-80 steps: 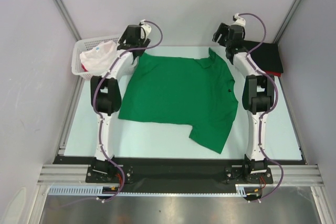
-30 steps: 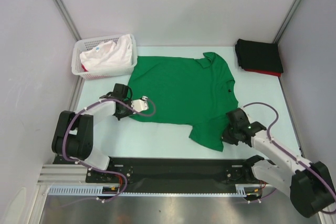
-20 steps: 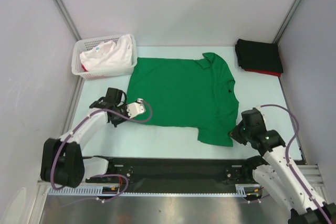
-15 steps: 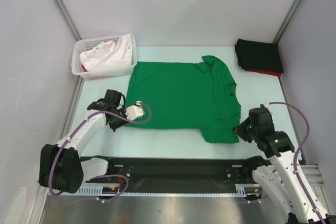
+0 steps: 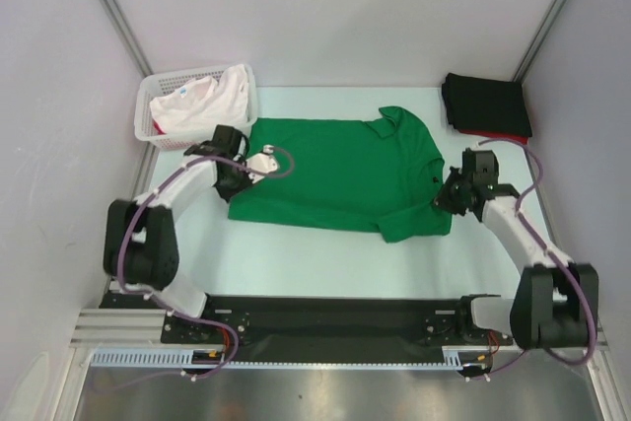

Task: Fold and stack the t-shirts
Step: Fold the tshirt

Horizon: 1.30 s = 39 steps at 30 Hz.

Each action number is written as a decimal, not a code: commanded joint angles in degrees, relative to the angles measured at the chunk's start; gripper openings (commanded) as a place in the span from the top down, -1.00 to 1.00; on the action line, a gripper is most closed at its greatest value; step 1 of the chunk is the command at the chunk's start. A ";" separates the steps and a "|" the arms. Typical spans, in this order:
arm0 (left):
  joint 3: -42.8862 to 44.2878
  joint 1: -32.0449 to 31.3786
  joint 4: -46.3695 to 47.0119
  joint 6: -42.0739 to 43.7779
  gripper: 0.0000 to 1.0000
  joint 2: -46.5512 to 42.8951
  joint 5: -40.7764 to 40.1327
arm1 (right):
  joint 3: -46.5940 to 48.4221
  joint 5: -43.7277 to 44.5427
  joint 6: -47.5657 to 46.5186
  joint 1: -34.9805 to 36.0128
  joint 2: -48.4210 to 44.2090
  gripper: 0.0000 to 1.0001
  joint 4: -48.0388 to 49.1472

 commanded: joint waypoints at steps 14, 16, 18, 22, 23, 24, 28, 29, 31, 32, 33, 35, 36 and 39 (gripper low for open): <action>15.41 1.55 4.51 -6.63 0.99 20.53 -7.60 | 17.53 -5.41 -14.17 -4.76 27.50 1.00 16.73; 15.41 1.55 4.59 -6.71 0.99 21.06 -7.69 | 19.11 -4.27 -15.31 -4.85 29.08 1.00 16.29; 15.50 1.47 4.77 -6.80 0.99 21.68 -7.86 | 20.08 -3.91 -16.10 -4.85 30.31 1.00 15.77; 16.46 1.55 5.38 -8.12 0.84 22.65 -9.26 | 22.02 -4.96 -16.20 -4.85 33.21 0.89 15.41; 16.73 1.55 5.56 -8.82 0.67 22.73 -9.79 | 22.71 -4.35 -16.02 -4.85 33.39 0.75 15.24; 16.90 1.64 6.52 -9.35 0.47 22.30 -10.58 | 23.16 -3.57 -15.93 -4.85 33.56 0.63 14.89; 18.83 1.73 10.99 -14.17 -0.27 19.41 -14.80 | 27.11 4.67 -15.41 -5.03 33.31 0.00 9.63; 18.75 1.73 11.88 -16.36 -0.33 18.26 -15.68 | 27.55 6.62 -14.36 -5.20 32.00 -0.05 7.87; 16.92 1.73 13.73 -18.13 -0.38 13.19 -14.11 | 25.90 11.01 -12.25 -5.46 29.19 -0.11 4.00; 15.51 1.47 14.08 -17.88 -0.39 10.89 -10.19 | 24.49 11.82 -9.81 -5.55 25.08 -0.11 3.20; 13.85 1.21 13.91 -17.01 -0.39 9.04 -7.71 | 20.56 12.43 -8.56 -5.55 23.13 -0.12 2.15; 7.61 -1.15 13.65 -12.27 -0.31 4.90 -5.67 | 16.33 11.48 -6.37 -5.55 19.08 -0.15 1.88; 5.24 -2.21 13.56 -10.34 -0.25 4.20 -6.71 | 14.83 10.69 -5.74 -5.55 16.54 -0.14 0.48; -4.69 -6.00 16.17 -2.86 -0.12 2.09 -10.21 | 9.46 7.17 -3.98 -5.38 13.19 -0.09 -0.59</action>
